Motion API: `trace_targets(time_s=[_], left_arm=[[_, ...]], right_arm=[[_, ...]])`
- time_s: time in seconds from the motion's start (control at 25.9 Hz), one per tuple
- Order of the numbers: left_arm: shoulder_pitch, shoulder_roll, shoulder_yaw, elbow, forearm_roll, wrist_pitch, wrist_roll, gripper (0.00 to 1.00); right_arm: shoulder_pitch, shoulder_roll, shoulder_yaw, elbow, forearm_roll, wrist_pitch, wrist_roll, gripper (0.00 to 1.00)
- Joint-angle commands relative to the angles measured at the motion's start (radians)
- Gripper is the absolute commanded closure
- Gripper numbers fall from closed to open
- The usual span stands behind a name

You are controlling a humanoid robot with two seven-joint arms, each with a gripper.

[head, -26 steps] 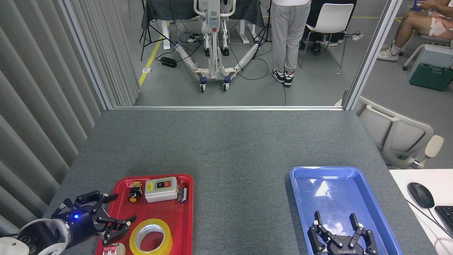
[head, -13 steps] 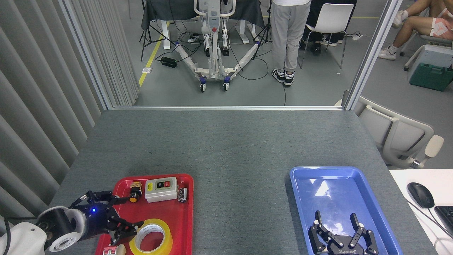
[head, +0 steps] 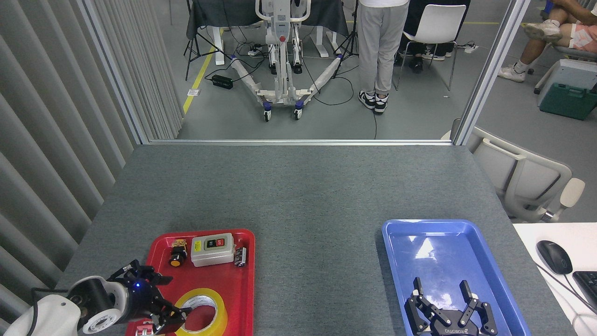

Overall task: Place and move tape with both arms
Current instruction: 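Move the left gripper over the yellow tape roll in the red tray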

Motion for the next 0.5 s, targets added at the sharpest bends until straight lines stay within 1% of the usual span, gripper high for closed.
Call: trace_targets(time_s=[0.0,0.12,0.23,0.35,0.43,0.46], left_arm=[[-0.005,-0.015,-0.023,0.030,-0.003,0.002,-0.018,0.12],[-0.052,-0.020,-0.078,0.068,-0.003,0.002,-0.018,0.12],[-0.083,-0.035,-0.096,0.092,-0.003,0.005,-0.019,0.12],[-0.089,-0.056,-0.100,0.137,-0.005,0.005,-0.030,0.17],[-0.089,-0.063,-0.110,0.155,-0.006,0.004,-0.062,0.23],[-0.092,-0.066,-0.119,0.161,-0.008,0.000,-0.090,0.29]], right_arm=[[0.000,0.000,0.000,0.000,0.000,0.000,0.000,0.00],[0.000,0.000,0.000,0.002,0.000,0.000,0.000,0.00],[-0.002,0.000,0.000,0.002,0.000,-0.002,0.000,0.00],[-0.002,-0.002,0.000,0.002,0.002,0.000,0.000,0.00],[-0.002,-0.002,0.000,0.002,0.002,0.000,0.002,0.00],[-0.002,-0.003,0.002,0.002,0.002,0.000,0.002,0.00]])
